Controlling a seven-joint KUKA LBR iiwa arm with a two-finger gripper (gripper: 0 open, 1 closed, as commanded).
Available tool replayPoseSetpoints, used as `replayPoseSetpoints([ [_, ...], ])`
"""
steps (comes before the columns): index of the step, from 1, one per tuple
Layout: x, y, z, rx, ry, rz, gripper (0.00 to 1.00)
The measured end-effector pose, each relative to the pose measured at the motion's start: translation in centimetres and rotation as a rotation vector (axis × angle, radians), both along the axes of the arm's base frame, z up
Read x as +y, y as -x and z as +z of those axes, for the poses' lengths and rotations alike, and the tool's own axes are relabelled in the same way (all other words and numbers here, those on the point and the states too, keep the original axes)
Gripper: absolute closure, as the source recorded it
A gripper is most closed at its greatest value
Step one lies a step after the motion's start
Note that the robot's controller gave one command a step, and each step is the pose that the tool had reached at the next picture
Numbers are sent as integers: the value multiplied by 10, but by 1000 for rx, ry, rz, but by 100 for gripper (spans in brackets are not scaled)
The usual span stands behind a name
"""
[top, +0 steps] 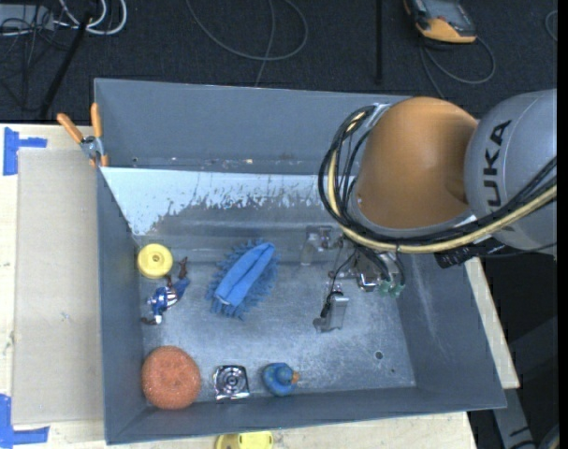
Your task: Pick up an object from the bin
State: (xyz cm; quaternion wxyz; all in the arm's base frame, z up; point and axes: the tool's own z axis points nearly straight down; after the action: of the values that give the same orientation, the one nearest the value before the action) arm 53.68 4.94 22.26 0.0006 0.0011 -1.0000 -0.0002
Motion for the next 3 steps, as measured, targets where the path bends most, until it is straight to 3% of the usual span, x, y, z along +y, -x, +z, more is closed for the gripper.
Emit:
replayPoseSetpoints([
  [1, 15, -17, -23, -4, 1, 48, 0],
  [2, 62, -48, -72, -9, 0, 30, 0],
  [3, 83, -51, -100, 3, -2, 7, 0],
])
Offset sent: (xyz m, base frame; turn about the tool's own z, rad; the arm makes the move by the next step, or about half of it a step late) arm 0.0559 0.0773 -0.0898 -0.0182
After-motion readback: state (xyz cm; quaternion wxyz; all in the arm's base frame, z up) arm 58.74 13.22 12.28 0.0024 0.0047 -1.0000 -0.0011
